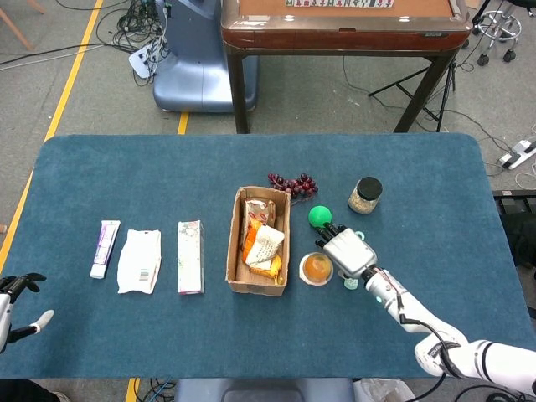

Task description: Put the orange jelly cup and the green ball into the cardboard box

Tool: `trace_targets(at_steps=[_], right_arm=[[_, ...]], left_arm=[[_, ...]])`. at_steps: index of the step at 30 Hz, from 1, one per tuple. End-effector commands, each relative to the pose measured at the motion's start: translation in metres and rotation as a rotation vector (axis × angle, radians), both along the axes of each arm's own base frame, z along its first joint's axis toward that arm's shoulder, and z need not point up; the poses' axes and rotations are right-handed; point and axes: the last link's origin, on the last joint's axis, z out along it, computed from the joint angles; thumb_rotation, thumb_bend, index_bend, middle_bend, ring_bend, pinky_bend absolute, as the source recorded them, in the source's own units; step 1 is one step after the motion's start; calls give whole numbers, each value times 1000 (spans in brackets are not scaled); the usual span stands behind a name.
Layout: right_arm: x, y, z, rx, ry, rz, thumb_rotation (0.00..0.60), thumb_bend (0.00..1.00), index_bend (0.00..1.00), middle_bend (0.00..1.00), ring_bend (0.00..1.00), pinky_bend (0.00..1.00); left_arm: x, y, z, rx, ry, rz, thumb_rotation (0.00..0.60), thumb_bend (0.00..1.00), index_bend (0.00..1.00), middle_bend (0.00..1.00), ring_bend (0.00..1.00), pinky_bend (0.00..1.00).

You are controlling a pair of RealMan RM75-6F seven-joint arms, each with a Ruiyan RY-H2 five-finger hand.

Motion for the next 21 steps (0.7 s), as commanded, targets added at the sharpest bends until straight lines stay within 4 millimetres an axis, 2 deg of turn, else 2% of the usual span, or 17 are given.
trace_targets(at_steps=[1, 13, 17, 21], right_arm=[[2, -1, -8, 19, 6, 0, 600, 0, 309, 103, 81, 324], [9, -5, -32, 72, 21, 2, 600, 0, 308, 104, 81, 325], [10, -5, -38, 77, 22, 3, 600, 0, 308, 134, 86, 326], [9, -6, -41, 72, 24, -4, 600, 0, 307, 196, 137, 329]], left_arm=[[0, 0, 1, 3, -1, -1, 600, 137, 359, 468, 346, 592], [1, -3, 6, 23, -11, -5, 600, 137, 359, 468, 346, 592], [1, -4, 8, 28, -14, -6, 600, 137, 359, 468, 346, 592], [1, -4, 9, 31, -15, -9, 600, 137, 359, 468, 346, 592]])
